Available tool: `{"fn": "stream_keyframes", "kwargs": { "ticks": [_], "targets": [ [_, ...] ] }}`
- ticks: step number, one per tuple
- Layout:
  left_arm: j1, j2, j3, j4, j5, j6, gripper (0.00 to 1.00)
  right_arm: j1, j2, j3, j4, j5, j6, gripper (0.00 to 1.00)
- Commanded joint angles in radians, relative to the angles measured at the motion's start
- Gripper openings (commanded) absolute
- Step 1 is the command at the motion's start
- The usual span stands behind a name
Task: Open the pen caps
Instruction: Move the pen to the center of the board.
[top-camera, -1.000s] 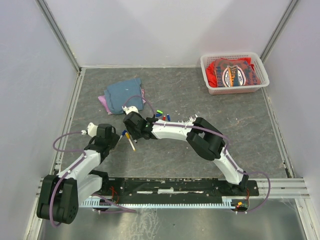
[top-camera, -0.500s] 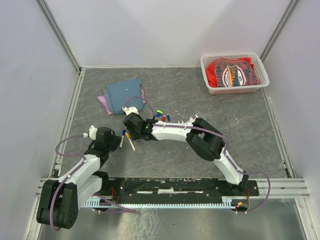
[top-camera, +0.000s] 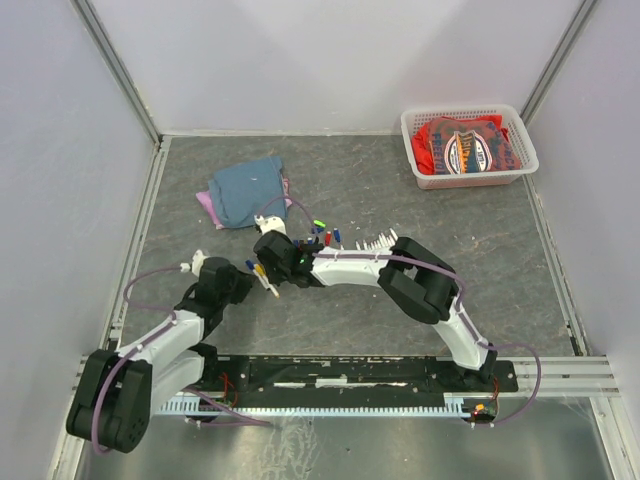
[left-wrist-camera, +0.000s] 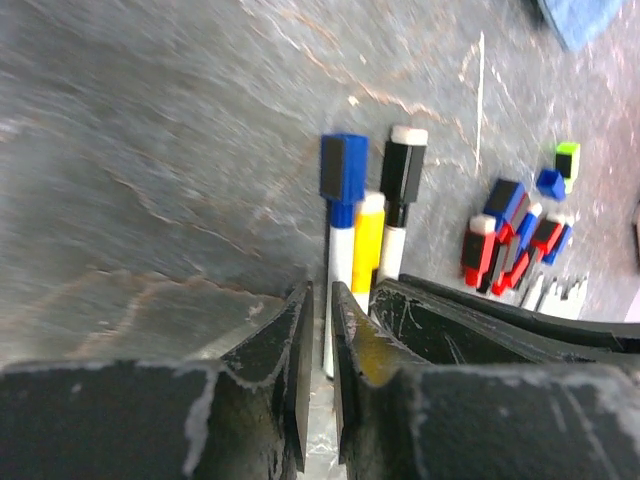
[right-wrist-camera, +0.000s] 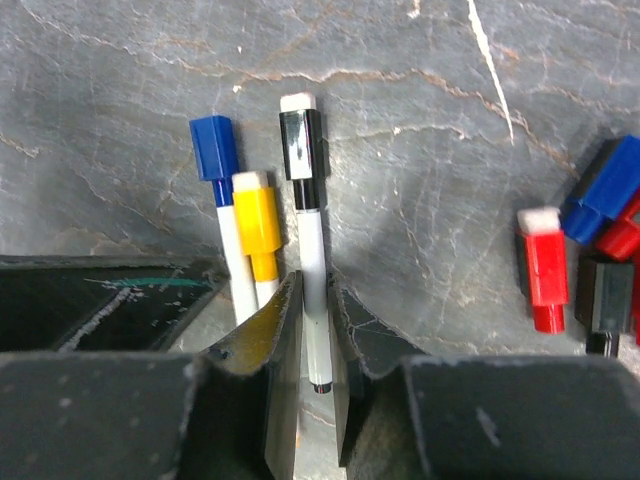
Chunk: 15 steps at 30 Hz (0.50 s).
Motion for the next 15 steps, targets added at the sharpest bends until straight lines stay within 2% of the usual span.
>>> {"fn": "stream_keyframes", "kwargs": {
  "ticks": [1, 7, 15],
  "targets": [
    [-0.095, 0.042, 0.004, -0.016, -0.01, -0.033, 0.2, 0.008, -0.048, -0.082, -0.046, 0.022, 0.03, 0.23],
    [-0.224, 0.075, 0.028, -0.015, -0.08, -0.078, 0.2, 0.012, -0.101, -0.162, -0.027, 0.036, 0.037, 0.22],
    [-0.338, 0.129, 0.04, -0.005, -0.131, -0.12, 0.19, 0.016, -0.19, -0.302, 0.02, 0.054, 0.061, 0.23]
  ]
}}
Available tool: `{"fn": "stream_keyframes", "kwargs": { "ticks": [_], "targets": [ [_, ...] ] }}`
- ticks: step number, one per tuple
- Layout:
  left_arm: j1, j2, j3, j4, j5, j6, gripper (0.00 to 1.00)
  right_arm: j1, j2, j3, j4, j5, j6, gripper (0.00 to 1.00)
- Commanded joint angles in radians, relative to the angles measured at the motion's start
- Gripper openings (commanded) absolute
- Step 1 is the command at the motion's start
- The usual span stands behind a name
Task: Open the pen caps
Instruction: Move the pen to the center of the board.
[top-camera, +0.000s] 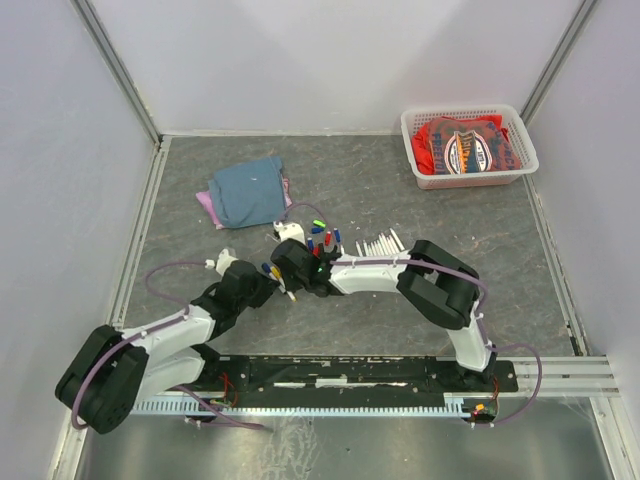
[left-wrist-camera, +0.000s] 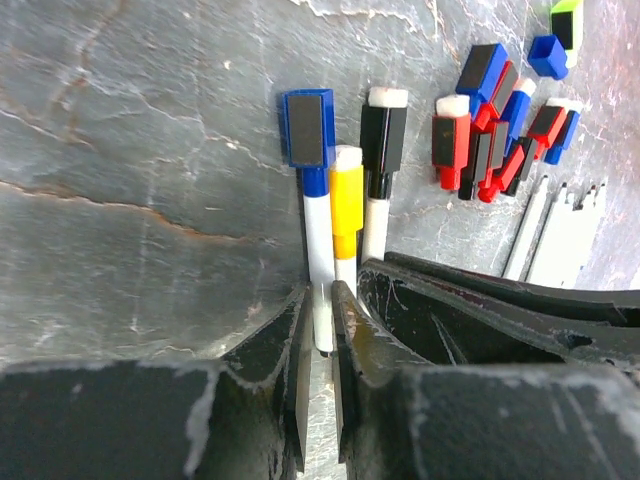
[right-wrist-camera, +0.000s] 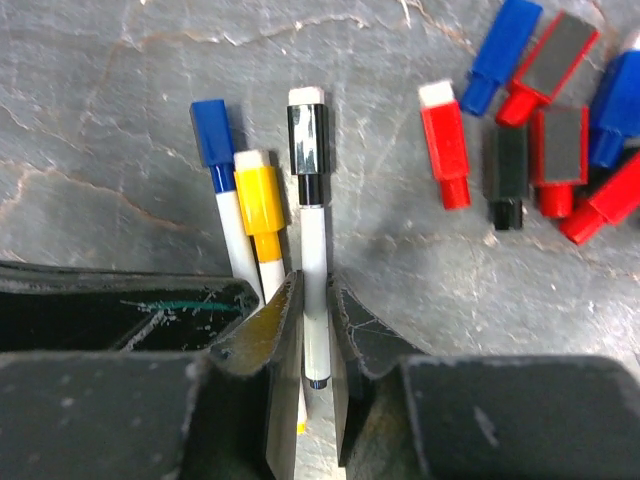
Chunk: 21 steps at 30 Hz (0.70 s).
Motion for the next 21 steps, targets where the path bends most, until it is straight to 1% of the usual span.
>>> {"fn": "stream_keyframes", "kwargs": {
  "ticks": [1, 7, 11, 17, 21],
  "targets": [
    [-0.056, 0.048, 0.01, -0.048, -0.05, -0.05, 0.19, 0.013, -0.052, -0.091, -0.029, 0.016, 0.021, 0.22],
    [-0.156, 0.096, 0.024, -0.025, -0.091, -0.096, 0.18, 0.032, -0.106, -0.152, -0.026, 0.029, 0.026, 0.22],
    [-0.207, 0.107, 0.049, -0.063, -0.118, -0.113, 0.18, 0.044, -0.124, -0.174, -0.039, 0.057, 0.024, 0.22],
    [-0.225, -0.021, 0.025, -0.16, -0.167, -0.142, 0.28, 0.049, -0.133, -0.211, -0.042, 0.082, 0.024, 0.23],
    [-0.227, -0.118, 0.029, -0.209, -0.202, -0.135, 0.35, 0.053, -0.125, -0.205, -0.061, 0.092, 0.025, 0.31]
  ]
}}
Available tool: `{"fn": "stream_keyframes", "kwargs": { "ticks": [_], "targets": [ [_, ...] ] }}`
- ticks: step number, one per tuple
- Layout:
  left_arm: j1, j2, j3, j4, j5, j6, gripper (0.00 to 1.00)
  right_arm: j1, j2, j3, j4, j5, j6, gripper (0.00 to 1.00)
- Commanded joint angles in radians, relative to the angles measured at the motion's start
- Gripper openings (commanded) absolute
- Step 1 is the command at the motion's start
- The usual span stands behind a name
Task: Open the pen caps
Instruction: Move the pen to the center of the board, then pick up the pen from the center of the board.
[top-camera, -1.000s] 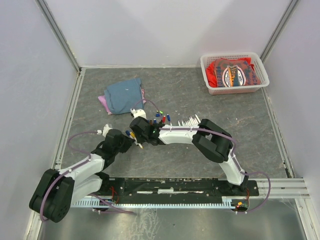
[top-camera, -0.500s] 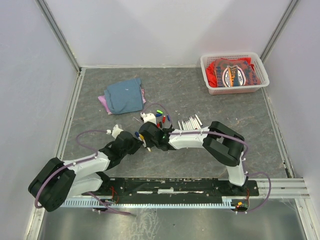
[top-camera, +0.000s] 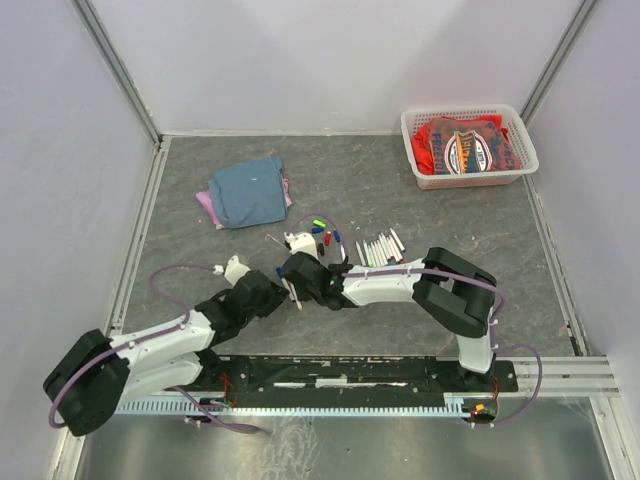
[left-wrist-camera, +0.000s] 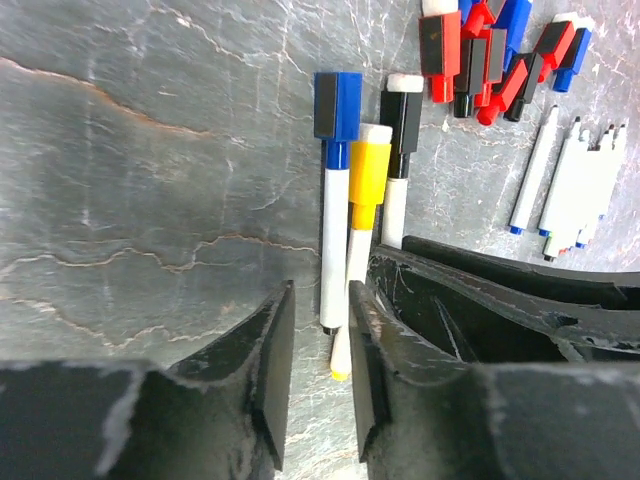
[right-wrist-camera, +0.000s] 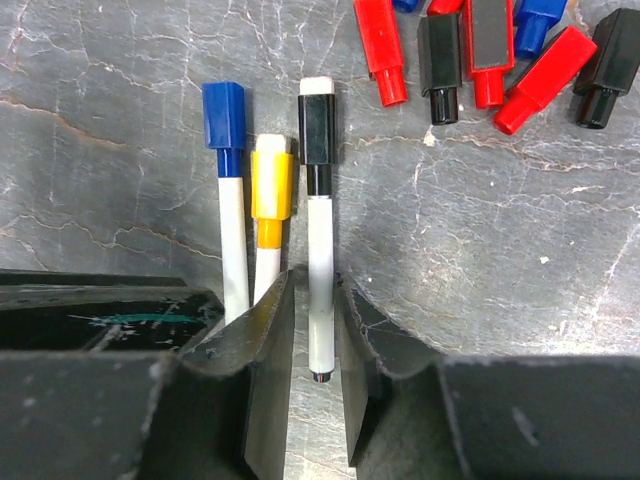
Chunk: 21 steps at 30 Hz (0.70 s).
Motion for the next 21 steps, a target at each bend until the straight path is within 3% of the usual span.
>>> {"fn": "stream_keyframes", "kwargs": {
  "ticks": [1, 10, 18, 21],
  "targets": [
    [-0.005, -0.087, 0.006, -0.109, -0.078, -0.026, 0.37, 0.015, 0.002, -0.02, -0.092, 0.011, 0.011, 0.33],
    [-0.006, -0.098, 0.065, -0.143, -0.107, 0.027, 0.38, 0.033, 0.048, 0.025, -0.208, 0.078, 0.015, 0.33],
    [-0.005, -0.072, 0.121, -0.143, -0.151, 0.073, 0.4, 0.037, 0.048, -0.007, -0.191, 0.073, 0.035, 0.06],
    [-0.005, -0.074, 0.151, -0.145, -0.16, 0.107, 0.46, 0.035, -0.014, -0.04, -0.164, 0.082, 0.026, 0.01]
  ]
}}
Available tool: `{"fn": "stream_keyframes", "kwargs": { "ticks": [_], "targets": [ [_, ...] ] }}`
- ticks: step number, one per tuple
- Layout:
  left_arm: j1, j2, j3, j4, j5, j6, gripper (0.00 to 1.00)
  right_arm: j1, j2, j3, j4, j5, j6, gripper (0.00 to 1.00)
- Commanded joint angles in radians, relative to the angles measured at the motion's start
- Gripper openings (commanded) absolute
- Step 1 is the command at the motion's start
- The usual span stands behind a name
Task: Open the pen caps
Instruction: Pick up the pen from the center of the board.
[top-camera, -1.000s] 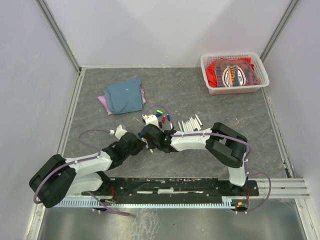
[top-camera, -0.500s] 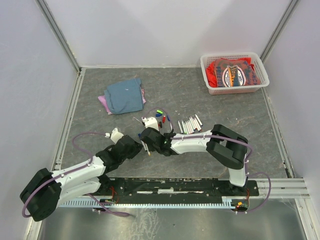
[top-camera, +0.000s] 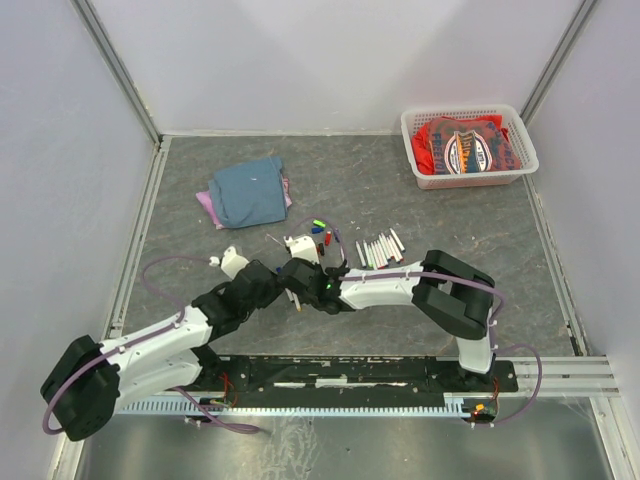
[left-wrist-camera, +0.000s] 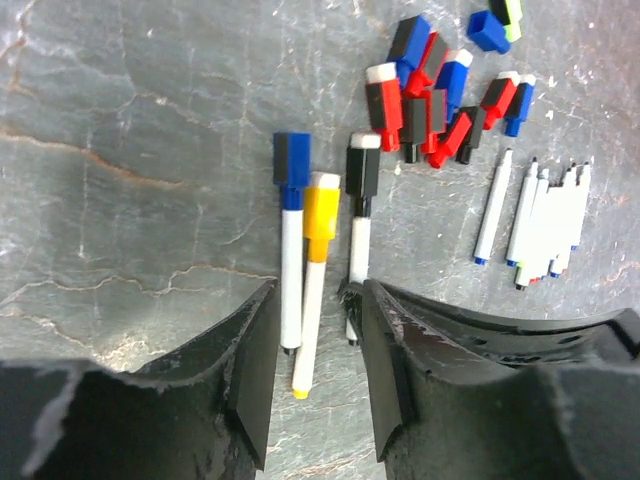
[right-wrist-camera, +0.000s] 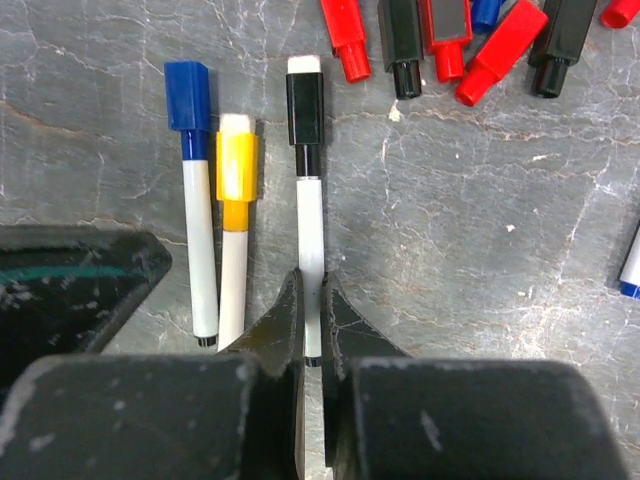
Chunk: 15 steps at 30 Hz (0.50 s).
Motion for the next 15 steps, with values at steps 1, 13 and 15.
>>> {"fn": "stream_keyframes", "kwargs": {
  "ticks": [1, 13, 15],
  "targets": [
    [-0.003, -0.003, 0.075, 0.008, -0.061, 0.1, 0.48, 0.002, -0.046, -0.077, -0.068, -0.017, -0.001, 0.01],
    [0.0, 0.028, 0.132, 0.091, 0.052, 0.222, 0.58, 0.002, -0.359, -0.319, 0.193, -0.121, 0.021, 0.01],
    [0.003, 0.043, 0.123, 0.144, 0.1, 0.231, 0.6, 0.002, -0.395, -0.354, 0.247, -0.152, 0.031, 0.01]
  ]
}}
